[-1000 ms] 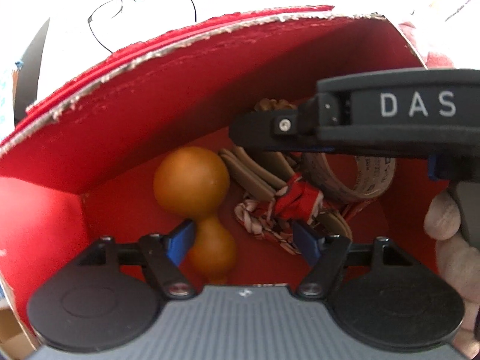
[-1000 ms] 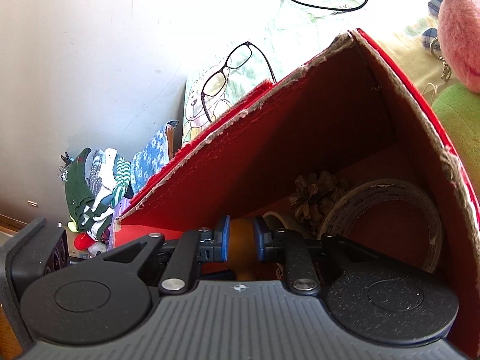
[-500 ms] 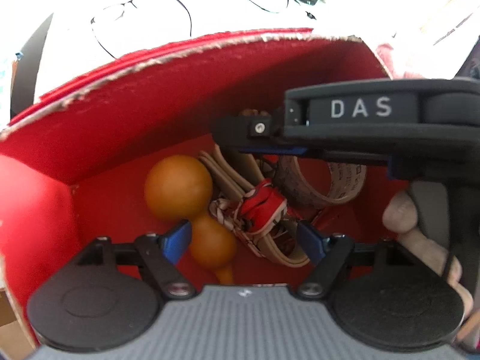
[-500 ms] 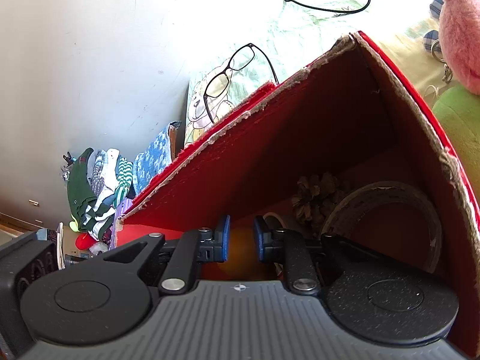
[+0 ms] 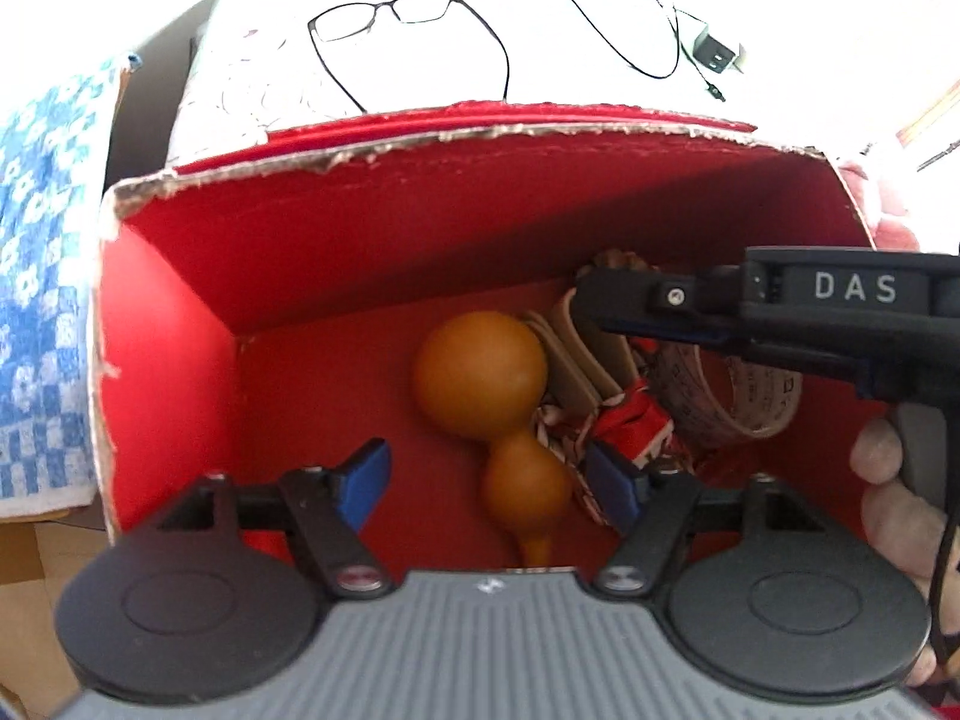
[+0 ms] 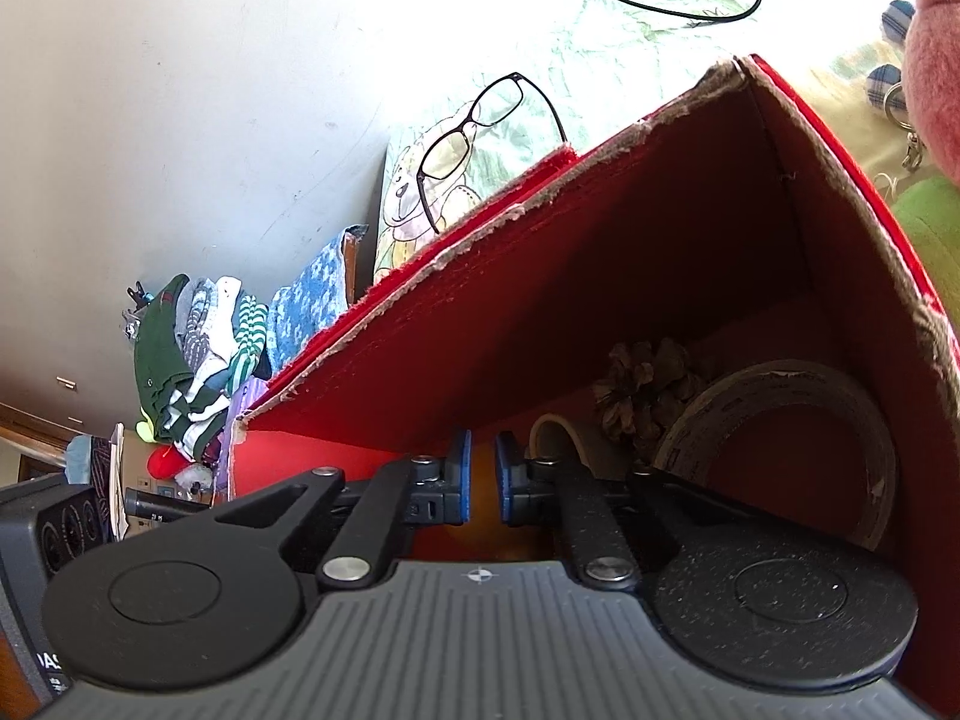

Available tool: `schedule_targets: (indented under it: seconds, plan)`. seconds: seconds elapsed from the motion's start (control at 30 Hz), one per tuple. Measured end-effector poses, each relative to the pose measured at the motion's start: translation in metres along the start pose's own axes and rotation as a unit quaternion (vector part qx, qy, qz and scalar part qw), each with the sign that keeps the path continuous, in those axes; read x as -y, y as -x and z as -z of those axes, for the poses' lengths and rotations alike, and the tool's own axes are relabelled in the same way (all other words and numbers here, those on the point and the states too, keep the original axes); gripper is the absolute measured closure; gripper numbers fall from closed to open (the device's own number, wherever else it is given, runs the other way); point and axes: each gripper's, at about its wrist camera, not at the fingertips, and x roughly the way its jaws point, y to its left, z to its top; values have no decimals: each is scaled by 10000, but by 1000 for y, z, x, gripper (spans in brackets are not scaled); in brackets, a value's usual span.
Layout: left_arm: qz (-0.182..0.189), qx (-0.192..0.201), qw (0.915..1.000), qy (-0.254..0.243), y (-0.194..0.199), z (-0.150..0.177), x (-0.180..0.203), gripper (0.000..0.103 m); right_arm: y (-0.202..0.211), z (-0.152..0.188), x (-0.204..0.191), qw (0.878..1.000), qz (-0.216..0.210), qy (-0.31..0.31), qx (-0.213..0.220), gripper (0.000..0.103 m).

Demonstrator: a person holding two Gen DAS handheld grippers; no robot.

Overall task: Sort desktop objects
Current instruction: 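Open the right gripper to release the wooden gourd in the box, then withdraw the right gripper up out of the red box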

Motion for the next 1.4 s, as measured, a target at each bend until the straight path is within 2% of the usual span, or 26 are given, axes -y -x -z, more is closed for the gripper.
schedule_targets:
  seconds: [0.27, 0.47, 0.63, 0.77, 0.9, 1.1, 1.17, 1.23, 1.4]
  plan:
    - [-297, 2, 9996, -38, -8, -11, 9, 40, 5, 0, 5, 9999, 6, -94, 87, 92]
    - [-671, 130, 9976, -116, -4, -11, 6, 42, 6, 0, 6, 9998, 32, -165, 132, 92]
    - [-949, -10, 9954, -115, -8, -10, -1, 44, 5, 0, 7, 9998, 13, -179, 124, 91]
    - [-944, -37, 9953, -209, -10, -11, -2, 47, 6, 0, 7, 9998, 3, -176, 79, 91]
    - [-694, -155, 9973, -195, -17, -16, -2, 47, 7, 0, 8, 9998, -14, -190, 58, 91]
    - [-535, -242, 9978, -309, -23, -18, 8, 49, 7, 0, 8, 9998, -15, -208, 39, 91]
    - [-602, -265, 9967, -476, -27, -16, 17, 47, 8, -1, 7, 9998, -14, -199, 21, 91]
    - [-816, -104, 9944, -670, -24, -13, 25, 49, 8, 0, 7, 9998, -20, -190, 15, 91]
    - [-818, -75, 9954, -501, -23, -14, 21, 49, 10, 0, 5, 9998, 21, -190, 20, 91]
